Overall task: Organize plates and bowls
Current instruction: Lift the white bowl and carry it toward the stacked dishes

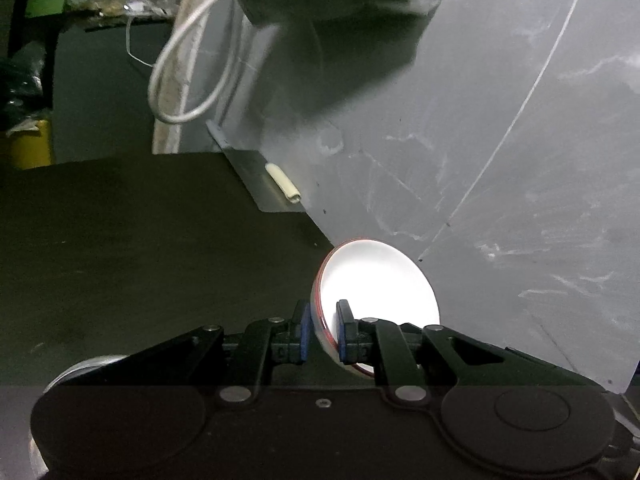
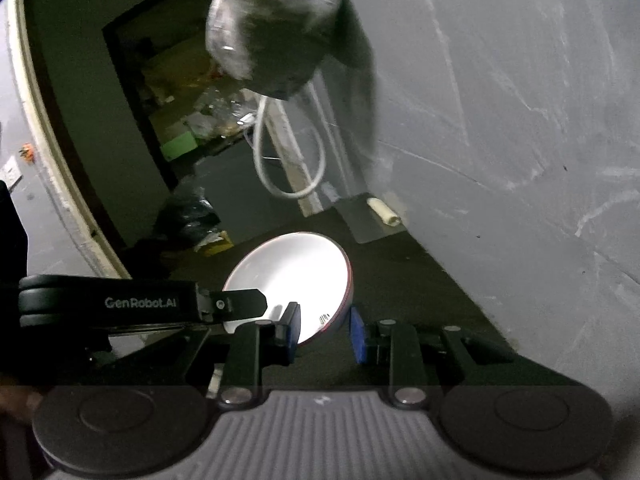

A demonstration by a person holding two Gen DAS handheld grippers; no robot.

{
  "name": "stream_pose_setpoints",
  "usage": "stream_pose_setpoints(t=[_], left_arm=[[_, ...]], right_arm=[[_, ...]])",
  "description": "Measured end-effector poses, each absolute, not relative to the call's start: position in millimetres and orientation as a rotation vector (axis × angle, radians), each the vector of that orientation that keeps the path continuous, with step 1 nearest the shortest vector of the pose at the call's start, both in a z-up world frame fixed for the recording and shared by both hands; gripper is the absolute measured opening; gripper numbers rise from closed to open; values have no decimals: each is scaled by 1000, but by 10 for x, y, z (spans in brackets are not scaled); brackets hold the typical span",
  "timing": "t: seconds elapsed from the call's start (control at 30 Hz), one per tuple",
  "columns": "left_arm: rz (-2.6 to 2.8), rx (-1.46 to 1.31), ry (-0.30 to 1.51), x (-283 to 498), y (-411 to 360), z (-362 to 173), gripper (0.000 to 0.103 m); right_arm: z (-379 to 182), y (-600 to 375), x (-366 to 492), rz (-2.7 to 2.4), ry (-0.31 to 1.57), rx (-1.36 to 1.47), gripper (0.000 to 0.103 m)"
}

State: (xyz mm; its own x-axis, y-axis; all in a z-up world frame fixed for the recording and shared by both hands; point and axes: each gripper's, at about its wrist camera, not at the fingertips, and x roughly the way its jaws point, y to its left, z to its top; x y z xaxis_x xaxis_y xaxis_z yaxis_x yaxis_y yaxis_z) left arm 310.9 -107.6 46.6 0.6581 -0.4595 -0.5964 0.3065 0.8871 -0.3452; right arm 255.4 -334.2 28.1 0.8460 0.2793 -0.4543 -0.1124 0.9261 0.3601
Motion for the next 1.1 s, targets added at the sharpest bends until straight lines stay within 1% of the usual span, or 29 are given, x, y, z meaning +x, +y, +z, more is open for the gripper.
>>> stream_pose_setpoints(t=[0.33, 0.67, 0.87, 1.1], left_arm=[[-354, -263, 665, 2273, -407, 726, 14], [-281, -297, 647, 1458, 146, 737, 14], [-268, -308, 667, 1148, 259, 630, 14], [-251, -300, 717, 966, 243, 483, 14]], right_arm=[[573, -2767, 1938, 317, 471, 292, 30], [613, -2255, 1346, 428, 487, 242, 30], [535, -2130, 1100, 456, 533, 210, 30], [414, -2098, 946, 486, 618, 171, 30]])
